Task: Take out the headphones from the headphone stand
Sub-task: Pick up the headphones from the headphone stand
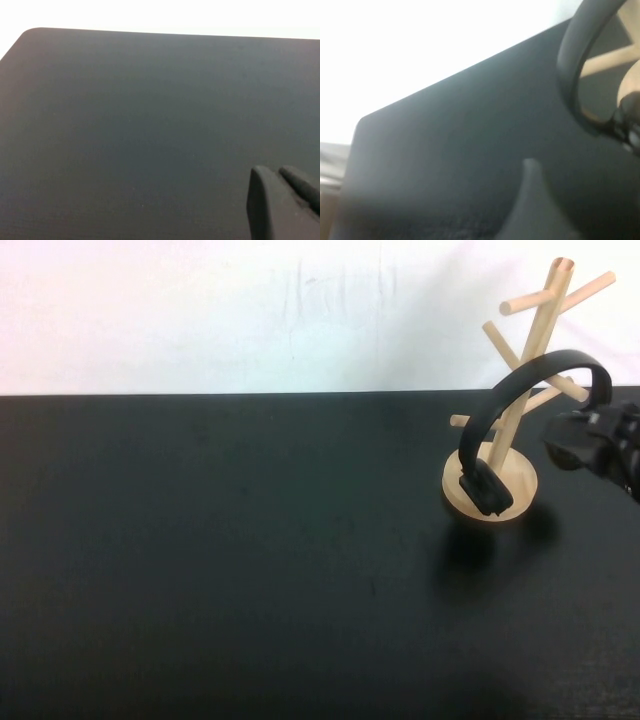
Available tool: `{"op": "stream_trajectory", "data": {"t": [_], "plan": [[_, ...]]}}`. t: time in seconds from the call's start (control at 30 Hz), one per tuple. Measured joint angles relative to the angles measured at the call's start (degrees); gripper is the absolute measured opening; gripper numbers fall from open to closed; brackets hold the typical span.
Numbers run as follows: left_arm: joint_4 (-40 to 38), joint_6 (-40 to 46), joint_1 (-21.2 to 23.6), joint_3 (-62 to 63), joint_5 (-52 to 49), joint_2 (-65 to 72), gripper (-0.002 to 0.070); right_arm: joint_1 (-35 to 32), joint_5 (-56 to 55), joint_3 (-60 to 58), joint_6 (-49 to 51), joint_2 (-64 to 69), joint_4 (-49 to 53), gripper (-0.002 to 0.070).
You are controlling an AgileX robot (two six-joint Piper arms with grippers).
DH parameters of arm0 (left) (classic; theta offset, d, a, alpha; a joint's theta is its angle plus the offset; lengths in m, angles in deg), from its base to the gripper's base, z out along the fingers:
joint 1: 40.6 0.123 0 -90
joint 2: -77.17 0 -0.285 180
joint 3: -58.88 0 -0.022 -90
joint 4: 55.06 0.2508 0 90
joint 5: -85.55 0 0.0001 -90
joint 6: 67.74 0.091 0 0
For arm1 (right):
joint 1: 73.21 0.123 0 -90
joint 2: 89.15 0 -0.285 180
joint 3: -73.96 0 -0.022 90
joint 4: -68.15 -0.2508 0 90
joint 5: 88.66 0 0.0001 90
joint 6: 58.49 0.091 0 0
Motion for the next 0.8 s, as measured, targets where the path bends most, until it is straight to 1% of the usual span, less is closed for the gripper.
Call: {"op": "stream_trajectory", "data": {"t": [0.07,0.17,0.27,0.47,0.8], "plan": [[0.0,0.0,0.0,0.0,0.0,0.0,-0.0004,0.73,-1.74,0.87,-4.14,2.34,-3.95,0.0498],[0.0,0.0,0.0,0.0,0.0,0.0,-0.0004,1.94,-3.14,2.96,-6.1,6.08,-5.99,0.0498],[0.0,0.0,0.0,0.0,0.0,0.0,-0.0004,3.01,-3.36,6.35,-6.47,10.11,-6.57,0.0498],[0.0,0.0,0.0,0.0,0.0,0.0,-0.0004,3.06,-4.5,12.77,-6.69,16.82,-6.94,0.0497],[0.0,0.0,0.0,0.0,0.0,0.0,-0.0004,4.99,-4.54,18.84,-6.69,25.73,-6.97,0.0497]]}}
